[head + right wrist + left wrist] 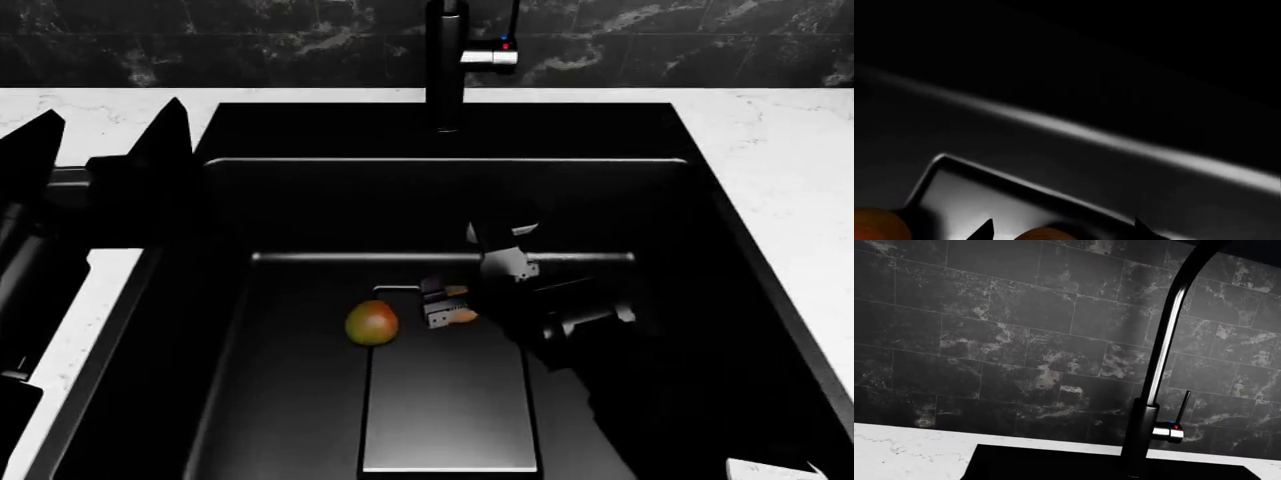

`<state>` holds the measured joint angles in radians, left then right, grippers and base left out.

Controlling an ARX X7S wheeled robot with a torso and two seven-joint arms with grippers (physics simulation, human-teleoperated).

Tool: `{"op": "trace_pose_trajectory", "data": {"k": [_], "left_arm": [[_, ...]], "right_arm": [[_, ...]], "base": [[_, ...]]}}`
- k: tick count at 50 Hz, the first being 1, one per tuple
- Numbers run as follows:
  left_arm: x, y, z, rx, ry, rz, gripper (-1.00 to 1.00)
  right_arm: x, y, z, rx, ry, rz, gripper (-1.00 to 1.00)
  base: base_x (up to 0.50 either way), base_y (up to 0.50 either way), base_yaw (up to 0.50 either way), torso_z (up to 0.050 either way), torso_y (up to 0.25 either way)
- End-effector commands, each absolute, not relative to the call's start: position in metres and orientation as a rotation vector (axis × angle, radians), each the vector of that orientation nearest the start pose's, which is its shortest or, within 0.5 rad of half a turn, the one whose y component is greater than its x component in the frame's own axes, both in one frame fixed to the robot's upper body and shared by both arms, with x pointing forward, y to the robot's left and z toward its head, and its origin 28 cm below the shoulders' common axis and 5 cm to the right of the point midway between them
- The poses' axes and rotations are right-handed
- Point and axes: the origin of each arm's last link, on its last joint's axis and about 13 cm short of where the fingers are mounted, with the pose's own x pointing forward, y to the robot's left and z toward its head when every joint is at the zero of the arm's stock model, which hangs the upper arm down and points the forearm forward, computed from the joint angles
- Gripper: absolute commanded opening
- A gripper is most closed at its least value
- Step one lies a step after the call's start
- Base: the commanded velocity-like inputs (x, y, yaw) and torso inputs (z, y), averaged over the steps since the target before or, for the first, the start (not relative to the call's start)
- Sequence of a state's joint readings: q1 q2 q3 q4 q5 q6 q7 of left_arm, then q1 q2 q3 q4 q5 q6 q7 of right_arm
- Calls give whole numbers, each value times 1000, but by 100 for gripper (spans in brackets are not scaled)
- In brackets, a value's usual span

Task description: Pick up the fruits and vegetables and place them in the sink. Turn on the sink faucet to wash them. Then turn the sink off and put them in the tray.

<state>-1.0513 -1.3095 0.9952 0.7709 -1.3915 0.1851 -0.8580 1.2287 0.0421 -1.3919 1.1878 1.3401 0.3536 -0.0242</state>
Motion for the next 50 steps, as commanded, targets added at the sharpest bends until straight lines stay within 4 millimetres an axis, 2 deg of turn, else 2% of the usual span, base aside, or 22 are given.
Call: {"op": "trace_pose_trajectory", "data": {"k": [1, 32, 33, 50], "left_arm": [[181, 260, 269, -175, -303, -129, 100], [182, 262, 265, -181, -296, -120, 100], [182, 262, 265, -181, -296, -120, 100], [181, 262, 265, -180, -298, -114, 100]], "right_arm": [[388, -59, 96, -40, 648, 363, 100], [373, -58, 71, -1, 771, 388, 100], [372, -57, 71, 3, 775, 389, -100], [373, -56, 73, -7, 770, 383, -100]], "base": [[0, 0, 0, 0, 0], [0, 0, 0, 0, -1], [0, 0, 0, 0, 0], [-1, 0, 0, 0, -3]]}}
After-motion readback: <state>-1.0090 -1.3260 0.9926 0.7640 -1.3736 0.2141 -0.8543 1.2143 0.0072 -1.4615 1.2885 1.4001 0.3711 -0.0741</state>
